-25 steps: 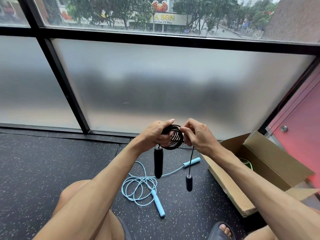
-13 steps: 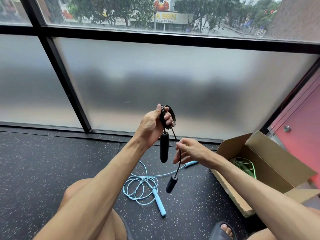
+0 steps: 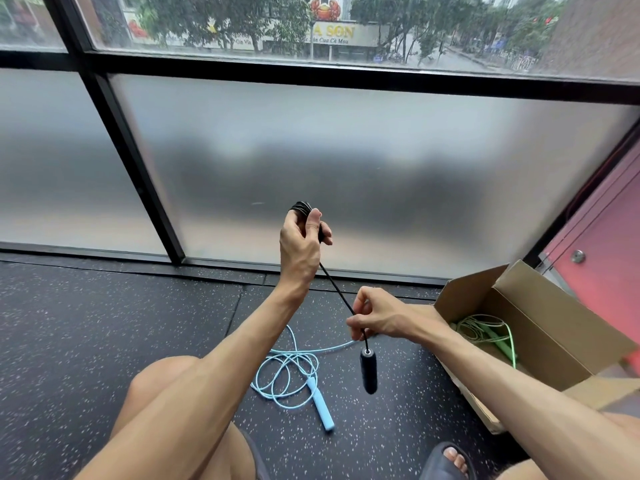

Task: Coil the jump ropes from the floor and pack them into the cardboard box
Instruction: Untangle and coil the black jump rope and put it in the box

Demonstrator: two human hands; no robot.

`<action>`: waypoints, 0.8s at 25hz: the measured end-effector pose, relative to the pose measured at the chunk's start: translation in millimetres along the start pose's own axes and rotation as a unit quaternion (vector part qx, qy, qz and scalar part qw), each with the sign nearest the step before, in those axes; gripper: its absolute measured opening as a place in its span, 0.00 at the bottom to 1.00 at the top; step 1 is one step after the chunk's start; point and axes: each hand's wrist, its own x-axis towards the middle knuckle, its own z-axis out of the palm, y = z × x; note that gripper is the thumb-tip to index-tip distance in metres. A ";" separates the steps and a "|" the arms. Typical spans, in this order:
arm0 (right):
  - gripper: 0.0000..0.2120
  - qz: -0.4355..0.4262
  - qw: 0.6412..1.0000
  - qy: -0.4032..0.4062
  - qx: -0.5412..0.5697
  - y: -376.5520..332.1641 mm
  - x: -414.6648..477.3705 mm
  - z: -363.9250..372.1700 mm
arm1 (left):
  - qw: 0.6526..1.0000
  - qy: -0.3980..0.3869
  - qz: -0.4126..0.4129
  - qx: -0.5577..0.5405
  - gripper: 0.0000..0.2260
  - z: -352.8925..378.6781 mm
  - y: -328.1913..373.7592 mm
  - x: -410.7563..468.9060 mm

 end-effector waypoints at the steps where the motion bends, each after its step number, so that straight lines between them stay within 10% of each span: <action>1: 0.10 0.000 1.000 -0.001 0.004 0.6 -0.3 0.1 | 1.000 0.005 0.015 0.019 0.13 0.1 0.6 -0.3; 8: 0.07 -0.076 0.990 0.078 -0.092 -14.9 -10.0 -6.5 | 0.984 -0.018 0.041 0.172 0.10 -9.7 -9.9 12.3; 20: 0.08 -0.224 0.928 0.214 -0.208 -35.4 -18.0 -32.4 | 0.866 -0.402 -0.201 0.219 0.24 -13.3 5.4 -3.0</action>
